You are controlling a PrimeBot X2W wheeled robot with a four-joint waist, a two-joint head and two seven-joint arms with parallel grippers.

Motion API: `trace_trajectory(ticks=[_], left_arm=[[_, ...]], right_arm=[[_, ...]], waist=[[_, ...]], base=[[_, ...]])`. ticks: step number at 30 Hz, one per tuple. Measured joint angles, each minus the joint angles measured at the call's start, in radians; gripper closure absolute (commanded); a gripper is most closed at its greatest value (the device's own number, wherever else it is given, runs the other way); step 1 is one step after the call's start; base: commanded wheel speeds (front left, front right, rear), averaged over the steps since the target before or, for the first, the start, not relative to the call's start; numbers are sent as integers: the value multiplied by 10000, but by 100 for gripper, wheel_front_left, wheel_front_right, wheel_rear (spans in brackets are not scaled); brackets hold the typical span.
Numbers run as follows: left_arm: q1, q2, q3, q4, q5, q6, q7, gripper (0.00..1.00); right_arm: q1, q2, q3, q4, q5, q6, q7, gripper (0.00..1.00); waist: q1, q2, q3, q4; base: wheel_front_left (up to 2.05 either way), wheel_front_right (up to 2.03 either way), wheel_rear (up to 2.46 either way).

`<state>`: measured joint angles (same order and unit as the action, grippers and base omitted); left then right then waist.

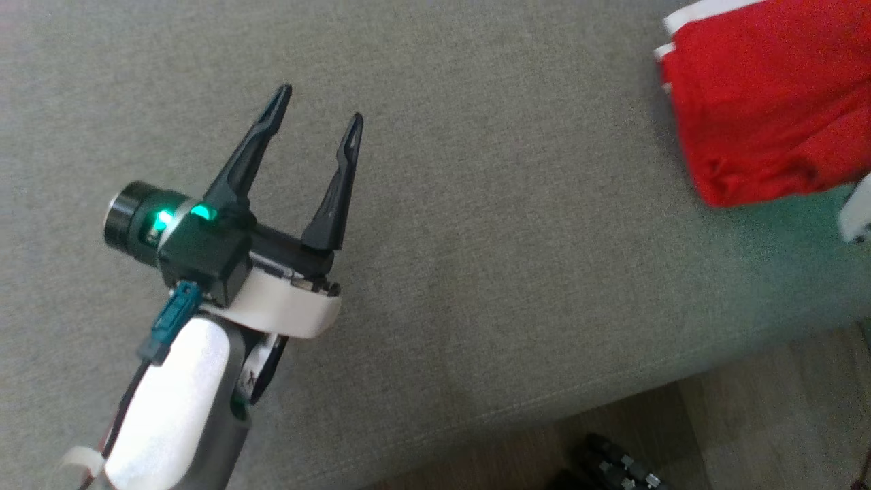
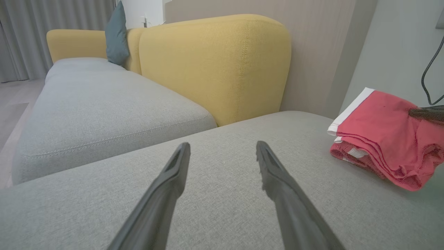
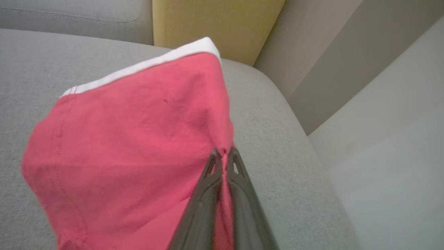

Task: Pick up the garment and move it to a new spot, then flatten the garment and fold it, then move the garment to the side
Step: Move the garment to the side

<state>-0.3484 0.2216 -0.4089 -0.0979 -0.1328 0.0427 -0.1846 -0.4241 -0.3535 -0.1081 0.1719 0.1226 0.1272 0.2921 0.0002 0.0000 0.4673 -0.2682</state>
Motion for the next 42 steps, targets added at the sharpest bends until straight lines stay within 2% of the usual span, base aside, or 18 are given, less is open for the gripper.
trace_trajectory(ticks=[6, 12, 17, 18, 20, 21, 22, 23, 28, 35, 38, 42], left_arm=[[-303, 67, -86, -134, 84, -88, 113, 0], [-552, 159, -265, -282, 169, -178, 178, 0], [-888, 190, -303, -303, 169, -265, 247, 0], [-917, 196, -301, -303, 167, -265, 245, 0], [-949, 198, -326, -293, 167, -351, 245, 0], [-979, 196, -355, -274, 167, -357, 242, 0], [-1025, 194, -370, -238, 167, -395, 234, 0], [-1025, 194, -370, -238, 167, -395, 234, 0], [-1141, 157, -382, 0, 111, -395, 65, 0], [-1000, 117, -337, 454, -199, -249, -224, 0], [-794, 90, -318, 625, -282, -153, -332, 0], [-230, 63, -270, 853, -393, 31, -389, 0]], right_arm=[[-341, 63, -997, -414, 100, 0, 251, 100], [-434, 387, -1758, -656, 151, 0, 353, 100], [-600, 658, -2167, -577, -416, 0, 222, 100], [-610, 729, -2226, -548, -593, 0, 73, 83], [-646, 945, -2456, -372, -1106, 0, -238, 58], [-668, 1032, -2612, -282, -1425, 0, -412, 24], [-713, 1150, -2792, -203, -1708, 0, -543, 24], [-713, 1150, -2792, -203, -1708, 0, -543, 0], [-979, 1919, -3379, -130, -2516, 0, -1189, 0], [-421, 2481, -3624, -410, -2466, 0, -2265, 0], [226, 2708, -3304, -640, -2148, 0, -2621, 0], [1131, 2936, -2282, -1231, -1779, 0, -3037, 0]], waist=[[-1, 0, 450, -159], [-1, 0, 892, -177], [0, 0, 1285, -141], [-1, 0, 1357, -126], [-1, 0, 1490, -84], [0, 0, 1539, -46], [0, 0, 1573, -2], [0, 0, 1573, -2], [-1, 0, 1590, 203], [-2, 0, 1060, 387], [-2, 0, 728, 448], [-3, 0, 173, 542]], base=[[0, 0, 0], [0, 0, 0], [0, 0, 0], [0, 0, 0], [0, 0, 0], [0, 0, 0], [0, 0, 0], [0, 0, 0], [0, 0, 0], [0, 0, 0], [0, 0, 0], [0, 0, 0]])
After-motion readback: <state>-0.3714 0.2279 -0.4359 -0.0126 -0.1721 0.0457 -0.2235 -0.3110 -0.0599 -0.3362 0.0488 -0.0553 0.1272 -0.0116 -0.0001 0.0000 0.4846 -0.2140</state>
